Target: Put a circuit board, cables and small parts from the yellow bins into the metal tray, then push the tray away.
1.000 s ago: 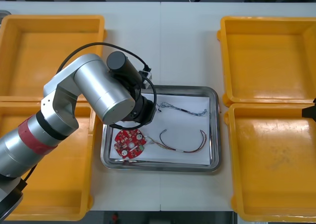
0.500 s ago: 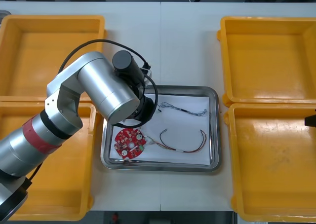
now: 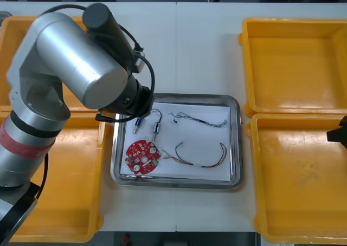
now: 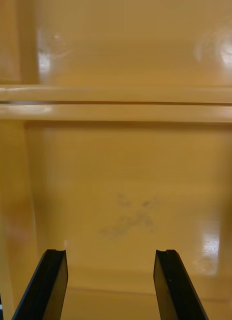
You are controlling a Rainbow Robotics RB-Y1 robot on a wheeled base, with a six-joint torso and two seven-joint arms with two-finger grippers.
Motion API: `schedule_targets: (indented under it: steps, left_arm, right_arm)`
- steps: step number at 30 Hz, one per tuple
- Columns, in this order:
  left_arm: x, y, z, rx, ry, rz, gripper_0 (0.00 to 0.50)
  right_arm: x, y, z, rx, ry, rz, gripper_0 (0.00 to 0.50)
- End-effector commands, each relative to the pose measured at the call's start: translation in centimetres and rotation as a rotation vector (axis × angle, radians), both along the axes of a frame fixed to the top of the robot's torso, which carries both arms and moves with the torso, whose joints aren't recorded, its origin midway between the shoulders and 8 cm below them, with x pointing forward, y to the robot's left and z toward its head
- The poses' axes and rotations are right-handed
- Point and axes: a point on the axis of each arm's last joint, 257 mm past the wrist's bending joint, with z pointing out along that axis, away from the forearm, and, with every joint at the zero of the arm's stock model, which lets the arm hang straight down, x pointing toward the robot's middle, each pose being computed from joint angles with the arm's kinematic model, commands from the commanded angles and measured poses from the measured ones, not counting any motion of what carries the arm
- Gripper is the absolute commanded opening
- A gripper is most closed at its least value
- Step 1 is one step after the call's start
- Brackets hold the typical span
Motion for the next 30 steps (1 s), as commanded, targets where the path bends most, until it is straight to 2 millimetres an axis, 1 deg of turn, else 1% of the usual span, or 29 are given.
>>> schedule_targets:
  steps: [1, 4, 5, 7, 8, 9, 10, 12, 13, 16, 19, 20, 21, 23, 26, 28, 29, 30]
  left_arm:
    - [0.6, 0.4, 5.1, -0.048, -0.103, -0.046, 0.5]
    - [1.0, 2.9, 6.5, -0.038, -0.146, -0.041, 0.5]
    - [1.0, 3.4, 6.5, -0.035, -0.149, -0.04, 0.5]
    - [0.9, 5.5, 6.8, -0.021, -0.164, -0.029, 0.5]
    - [0.8, 6.1, 6.8, -0.019, -0.165, -0.022, 0.5]
    - [0.4, 7.4, 6.6, -0.023, -0.16, -0.007, 0.5]
    - [0.2, 8.0, 6.5, -0.023, -0.157, 0.0, 0.5]
    - [-0.3, 10.3, 6.1, -0.02, -0.144, 0.03, 0.5]
    - [-0.5, 10.8, 6.1, -0.018, -0.141, 0.035, 0.5]
    - [-1.2, 14.1, 5.7, 0.0, -0.12, 0.074, 0.5]
    - [-1.9, 16.7, 5.5, 0.012, -0.102, 0.103, 0.5]
    - [-2.0, 17.2, 5.5, 0.016, -0.1, 0.11, 0.5]
    - [-2.5, 18.4, 5.3, 0.024, -0.09, 0.125, 0.5]
    - [-3.1, 19.8, 5.1, 0.031, -0.074, 0.139, 0.5]
    - [-4.5, 22.1, 4.4, 0.042, -0.041, 0.165, 0.5]
    - [-5.1, 22.8, 4.2, 0.046, -0.025, 0.168, 0.5]
    - [-5.9, 23.6, 3.9, 0.049, -0.009, 0.174, 0.5]
    - [-6.1, 23.8, 3.8, 0.046, -0.002, 0.176, 0.5]
  right_arm:
    - [0.3, 4.0, 1.5, -0.058, -0.013, 0.167, 0.5]
    - [0.5, 7.4, 2.0, -0.058, -0.018, 0.288, 0.5]
    - [0.4, 8.1, 2.1, -0.057, -0.017, 0.308, 0.5]
    - [0.4, 10.9, 2.6, -0.062, -0.025, 0.402, 0.5]
    - [0.3, 11.6, 2.6, -0.064, -0.024, 0.425, 0.5]
    - [0.4, 13.1, 2.8, -0.077, -0.031, 0.477, 0.5]
    - [0.3, 13.8, 2.8, -0.079, -0.03, 0.499, 0.5]
    - [0.1, 16.2, 2.8, -0.092, -0.033, 0.573, 0.5]
    - [0.0, 16.8, 2.7, -0.093, -0.033, 0.589, 0.5]
    - [-0.3, 20.0, 2.1, -0.111, -0.034, 0.676, 0.5]
    - [-0.6, 22.6, 1.4, -0.143, -0.035, 0.745, 0.5]
    - [-0.8, 23.2, 1.3, -0.151, -0.036, 0.765, 0.5]
    - [-1.0, 24.4, 0.9, -0.172, -0.036, 0.803, 0.5]
    - [-1.3, 26.0, 0.6, -0.197, -0.044, 0.853, 0.5]
    - [-1.9, 28.4, -0.5, -0.241, -0.042, 0.928, 0.5]
    - [-2.2, 29.1, -1.2, -0.272, -0.038, 0.97, 0.5]
    - [-2.1, 29.5, -1.7, -0.312, -0.044, 1.009, 0.5]
    - [-2.1, 29.6, -2.1, -0.332, -0.044, 1.028, 0.5]
